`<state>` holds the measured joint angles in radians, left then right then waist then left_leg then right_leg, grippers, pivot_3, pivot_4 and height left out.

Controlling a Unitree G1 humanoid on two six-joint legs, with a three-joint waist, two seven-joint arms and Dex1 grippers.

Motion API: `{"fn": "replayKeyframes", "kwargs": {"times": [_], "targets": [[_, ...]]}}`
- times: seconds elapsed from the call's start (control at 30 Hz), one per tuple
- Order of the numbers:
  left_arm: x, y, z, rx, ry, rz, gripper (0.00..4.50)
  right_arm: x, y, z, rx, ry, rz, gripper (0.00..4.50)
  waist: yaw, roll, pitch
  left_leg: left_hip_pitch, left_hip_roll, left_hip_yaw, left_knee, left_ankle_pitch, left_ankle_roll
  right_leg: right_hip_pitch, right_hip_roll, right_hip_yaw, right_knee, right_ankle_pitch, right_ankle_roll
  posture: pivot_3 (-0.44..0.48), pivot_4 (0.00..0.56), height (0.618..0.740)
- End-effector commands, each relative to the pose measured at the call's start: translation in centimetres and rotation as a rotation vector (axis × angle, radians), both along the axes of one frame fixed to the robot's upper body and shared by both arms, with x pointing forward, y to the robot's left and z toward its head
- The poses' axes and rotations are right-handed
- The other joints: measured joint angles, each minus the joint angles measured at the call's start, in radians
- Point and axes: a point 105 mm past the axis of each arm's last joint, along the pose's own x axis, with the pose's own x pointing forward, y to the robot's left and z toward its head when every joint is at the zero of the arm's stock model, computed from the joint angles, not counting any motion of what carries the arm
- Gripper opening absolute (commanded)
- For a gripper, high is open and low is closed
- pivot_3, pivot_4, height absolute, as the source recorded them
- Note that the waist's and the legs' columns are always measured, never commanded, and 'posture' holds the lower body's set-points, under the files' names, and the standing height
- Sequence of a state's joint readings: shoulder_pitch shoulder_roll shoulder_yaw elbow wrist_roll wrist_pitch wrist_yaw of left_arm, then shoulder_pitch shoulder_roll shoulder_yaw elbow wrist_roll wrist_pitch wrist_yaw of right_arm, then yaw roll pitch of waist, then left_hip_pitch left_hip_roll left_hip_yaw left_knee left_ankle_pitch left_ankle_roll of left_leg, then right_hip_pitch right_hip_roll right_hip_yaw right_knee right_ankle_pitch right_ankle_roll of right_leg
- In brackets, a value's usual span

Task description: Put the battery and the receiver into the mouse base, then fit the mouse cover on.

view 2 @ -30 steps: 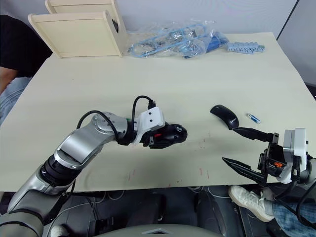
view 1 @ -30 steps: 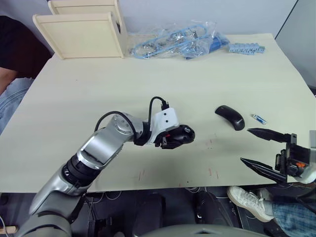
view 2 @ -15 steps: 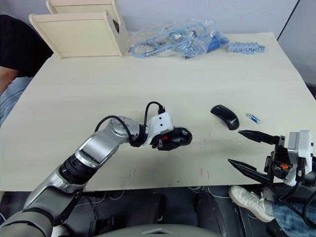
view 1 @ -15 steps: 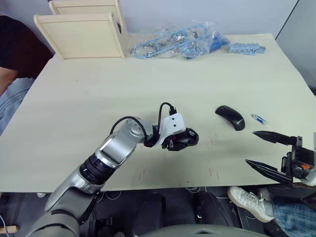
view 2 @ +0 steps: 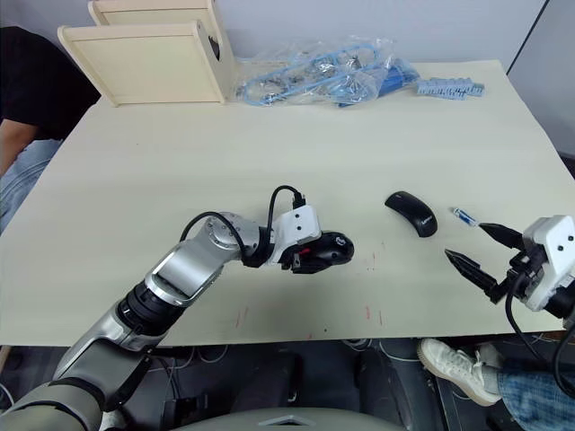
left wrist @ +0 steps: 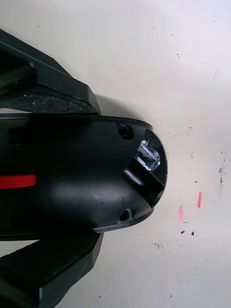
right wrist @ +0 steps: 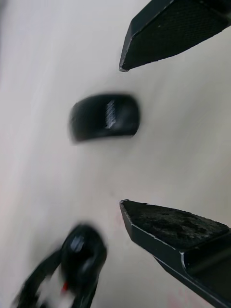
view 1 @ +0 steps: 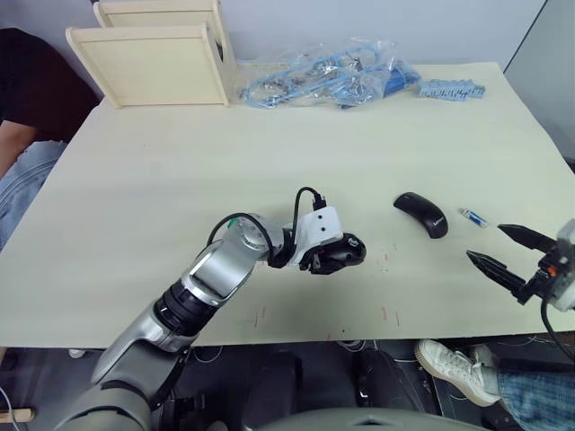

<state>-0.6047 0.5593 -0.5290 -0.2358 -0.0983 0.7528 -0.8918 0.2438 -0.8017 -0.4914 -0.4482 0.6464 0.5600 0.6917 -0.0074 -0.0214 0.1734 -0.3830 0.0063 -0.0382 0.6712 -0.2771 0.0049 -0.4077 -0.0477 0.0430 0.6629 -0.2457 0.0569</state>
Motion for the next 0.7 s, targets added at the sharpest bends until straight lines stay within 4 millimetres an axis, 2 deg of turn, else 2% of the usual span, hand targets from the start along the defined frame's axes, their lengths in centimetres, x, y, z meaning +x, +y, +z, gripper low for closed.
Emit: {"fn": "replayKeyframes", "kwargs": {"times": [0.03,0.13,0.27,0.37,0.7], "targets": [[-0.3,-0.7,-0.2,0.0,0.001,-0.024,2.96,1.2,-0.9,0.3,-0.052,-0.003,-0.067,4.5,0.003,0.0,0.0,0.0,0.0,0.0,0.0,0.0,0.0,0.0,0.0,0.0,0.0,0.0,0.0,0.0,0.15,0.74],[-0.2,-0.6,-0.3,-0.006,0.002,-0.016,2.96,2.6,-1.1,0.0,-0.145,0.002,-0.084,4.5,0.003,0.001,0.0,0.0,0.0,0.0,0.0,0.0,0.0,0.0,0.0,-0.001,0.0,0.0,0.0,0.0,0.15,0.74],[-0.4,-0.9,-0.2,-0.011,0.004,-0.021,2.96,3.8,-1.3,-0.6,-0.161,0.059,-0.074,4.5,0.003,0.001,0.0,0.0,-0.001,0.0,0.0,0.0,0.0,0.0,0.0,0.0,0.0,0.0,0.001,0.0,0.15,0.74],[-0.4,-1.0,-0.1,-0.014,0.007,-0.025,2.96,4.6,-2.3,-1.0,-0.192,0.088,-0.107,4.5,0.004,0.001,0.0,-0.001,-0.001,0.0,0.0,0.0,0.0,0.0,0.0,0.0,-0.001,0.0,0.001,0.0,0.15,0.74],[-0.5,-0.9,-0.2,-0.01,0.013,-0.029,2.96,6.2,-3.6,-2.2,-0.17,0.151,-0.16,4.5,0.0,0.001,0.0,-0.001,-0.001,0.0,0.0,0.0,0.0,0.0,-0.001,0.0,0.0,0.0,0.001,0.0,0.15,0.74]]}}
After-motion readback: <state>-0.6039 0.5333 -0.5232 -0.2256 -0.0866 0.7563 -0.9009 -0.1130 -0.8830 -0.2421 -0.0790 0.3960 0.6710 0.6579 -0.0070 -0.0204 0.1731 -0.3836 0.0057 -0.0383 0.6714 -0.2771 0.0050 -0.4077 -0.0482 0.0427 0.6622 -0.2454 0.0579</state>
